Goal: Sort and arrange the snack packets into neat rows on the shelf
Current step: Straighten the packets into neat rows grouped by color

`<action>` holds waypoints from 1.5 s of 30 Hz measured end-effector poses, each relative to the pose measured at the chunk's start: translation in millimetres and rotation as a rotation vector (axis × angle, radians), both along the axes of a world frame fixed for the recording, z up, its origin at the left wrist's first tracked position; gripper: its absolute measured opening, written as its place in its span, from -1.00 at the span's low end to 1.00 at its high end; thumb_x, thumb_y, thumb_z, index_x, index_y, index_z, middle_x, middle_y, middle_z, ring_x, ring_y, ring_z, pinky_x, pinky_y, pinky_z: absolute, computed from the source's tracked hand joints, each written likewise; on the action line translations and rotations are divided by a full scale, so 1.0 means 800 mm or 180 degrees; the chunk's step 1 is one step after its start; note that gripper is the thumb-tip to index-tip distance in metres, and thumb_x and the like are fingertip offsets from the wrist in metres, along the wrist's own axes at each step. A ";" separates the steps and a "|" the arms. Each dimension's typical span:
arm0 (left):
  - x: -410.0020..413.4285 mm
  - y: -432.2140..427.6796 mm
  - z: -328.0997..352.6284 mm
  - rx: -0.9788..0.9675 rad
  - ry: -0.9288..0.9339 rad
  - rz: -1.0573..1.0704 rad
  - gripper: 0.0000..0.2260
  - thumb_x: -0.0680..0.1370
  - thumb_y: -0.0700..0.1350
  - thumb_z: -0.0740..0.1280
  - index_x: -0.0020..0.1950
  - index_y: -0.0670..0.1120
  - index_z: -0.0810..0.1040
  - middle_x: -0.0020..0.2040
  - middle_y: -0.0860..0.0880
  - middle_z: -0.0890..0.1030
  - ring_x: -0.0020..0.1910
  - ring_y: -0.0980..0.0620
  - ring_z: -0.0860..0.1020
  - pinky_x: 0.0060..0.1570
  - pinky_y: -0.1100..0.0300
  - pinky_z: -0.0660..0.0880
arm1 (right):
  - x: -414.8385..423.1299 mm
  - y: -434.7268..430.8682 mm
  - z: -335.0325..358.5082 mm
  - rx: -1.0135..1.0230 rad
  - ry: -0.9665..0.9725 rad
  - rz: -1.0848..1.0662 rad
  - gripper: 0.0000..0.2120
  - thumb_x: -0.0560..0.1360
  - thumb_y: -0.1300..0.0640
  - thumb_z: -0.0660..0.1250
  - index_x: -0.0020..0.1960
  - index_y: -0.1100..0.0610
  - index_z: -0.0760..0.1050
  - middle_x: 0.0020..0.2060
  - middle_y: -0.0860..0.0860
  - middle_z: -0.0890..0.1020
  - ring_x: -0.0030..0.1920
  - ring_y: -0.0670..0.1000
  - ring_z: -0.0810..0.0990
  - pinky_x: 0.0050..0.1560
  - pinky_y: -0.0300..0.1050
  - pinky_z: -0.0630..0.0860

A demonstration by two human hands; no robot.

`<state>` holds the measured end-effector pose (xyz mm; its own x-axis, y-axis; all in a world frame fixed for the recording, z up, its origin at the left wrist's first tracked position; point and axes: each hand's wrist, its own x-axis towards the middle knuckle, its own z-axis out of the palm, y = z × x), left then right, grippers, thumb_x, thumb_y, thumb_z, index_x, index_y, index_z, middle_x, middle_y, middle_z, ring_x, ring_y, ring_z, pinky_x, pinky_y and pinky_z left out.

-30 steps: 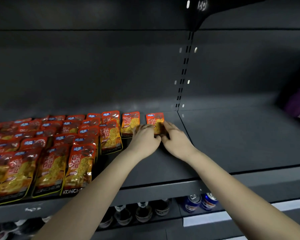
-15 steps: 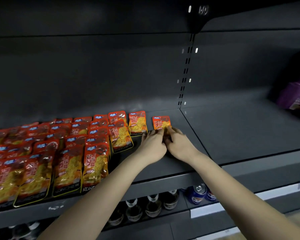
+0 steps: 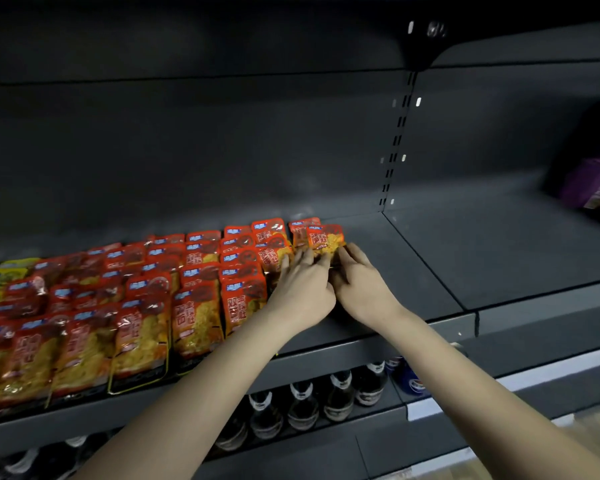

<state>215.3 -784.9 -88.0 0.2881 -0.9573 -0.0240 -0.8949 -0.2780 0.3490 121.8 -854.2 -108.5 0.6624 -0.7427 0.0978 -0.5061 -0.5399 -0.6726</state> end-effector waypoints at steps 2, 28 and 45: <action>0.011 0.014 -0.004 -0.0029 0.0015 0.0000 -0.48 0.58 -0.21 0.08 0.54 -0.14 0.06 0.54 -0.15 0.10 0.53 -0.09 -0.02 0.49 -0.03 -0.18 | 0.012 0.012 0.000 -0.0063 -0.0078 0.0035 -0.56 0.47 0.24 0.13 0.36 0.15 0.32 0.40 0.06 0.27 0.39 0.10 0.27 0.35 0.24 0.24; 0.045 0.056 -0.012 0.0184 -0.0325 -0.0347 -0.50 0.52 -0.26 0.09 0.48 -0.19 0.19 0.37 -0.12 0.41 0.43 -0.05 0.25 0.48 -0.10 -0.21 | 0.058 0.041 -0.014 0.0055 0.0472 0.0064 -0.63 0.51 0.27 0.17 0.32 0.25 0.34 0.32 0.19 0.36 0.35 0.22 0.31 0.35 -0.03 0.24; 0.076 0.006 -0.015 0.0075 -0.0425 0.0092 -0.47 0.60 -0.03 0.14 0.54 -0.04 0.08 0.57 -0.06 0.00 0.53 -0.13 -0.10 0.47 -0.13 -0.22 | 0.052 -0.009 0.001 -0.0195 0.0673 0.0201 -0.48 0.52 0.24 0.12 0.48 0.14 0.20 0.46 0.13 0.23 0.48 0.10 0.15 0.45 0.07 0.11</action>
<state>275.8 -780.1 -100.1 0.3177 -0.9482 -0.0059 -0.9245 -0.3111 0.2204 163.6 -861.6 -107.3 0.7179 -0.6961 -0.0045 -0.5962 -0.6115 -0.5203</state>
